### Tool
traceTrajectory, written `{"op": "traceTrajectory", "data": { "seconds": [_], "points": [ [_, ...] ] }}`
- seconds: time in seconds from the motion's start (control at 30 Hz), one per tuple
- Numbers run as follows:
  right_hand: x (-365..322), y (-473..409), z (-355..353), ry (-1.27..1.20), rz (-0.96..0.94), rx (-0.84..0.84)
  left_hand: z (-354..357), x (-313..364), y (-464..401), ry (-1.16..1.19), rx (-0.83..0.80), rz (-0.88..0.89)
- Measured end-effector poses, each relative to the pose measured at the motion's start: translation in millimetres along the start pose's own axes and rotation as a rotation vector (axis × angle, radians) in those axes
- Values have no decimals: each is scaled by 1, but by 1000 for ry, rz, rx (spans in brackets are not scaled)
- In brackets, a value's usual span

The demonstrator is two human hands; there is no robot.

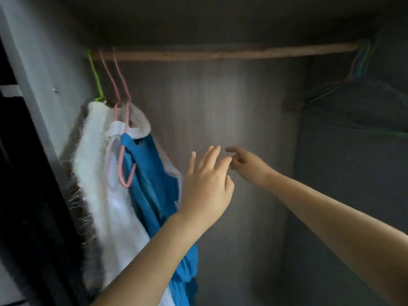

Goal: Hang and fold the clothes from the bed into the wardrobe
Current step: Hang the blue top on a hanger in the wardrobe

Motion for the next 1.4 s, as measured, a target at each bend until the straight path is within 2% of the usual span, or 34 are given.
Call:
{"op": "traceTrajectory", "data": {
  "seconds": [0.07,0.23,0.4,0.5,0.77,0.93,1.07,1.27,1.4],
  "points": [
    [53,42,-25,94,118,61,53,21,1,95,-129,24],
    [172,186,-87,428,412,197,150,118,18,382,-276,191],
    [231,340,-145,920,540,343,206,232,51,547,-371,419],
    [258,427,-173,1032,669,397,224,297,72,581,-386,573],
    [368,641,-222,959,1162,239,288,495,139,575,-621,842],
    [416,737,-272,894,1336,236,326,622,173,389,-728,1039],
    [451,795,-306,834,1444,230,350,695,176,411,-789,988],
    [511,850,-341,765,1567,227,386,785,169,586,-923,846],
    [555,872,-371,709,1644,242,410,865,150,669,-949,884]
  ]
}}
Point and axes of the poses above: each hand's wrist, its own y-axis away from the middle knuckle, its own z-axis out of the palm, x = y × z, the point moved 9 cm from there along -y, towards the middle knuckle, and after that the axes turned 3 degrees about z, right-handed, at the moved point
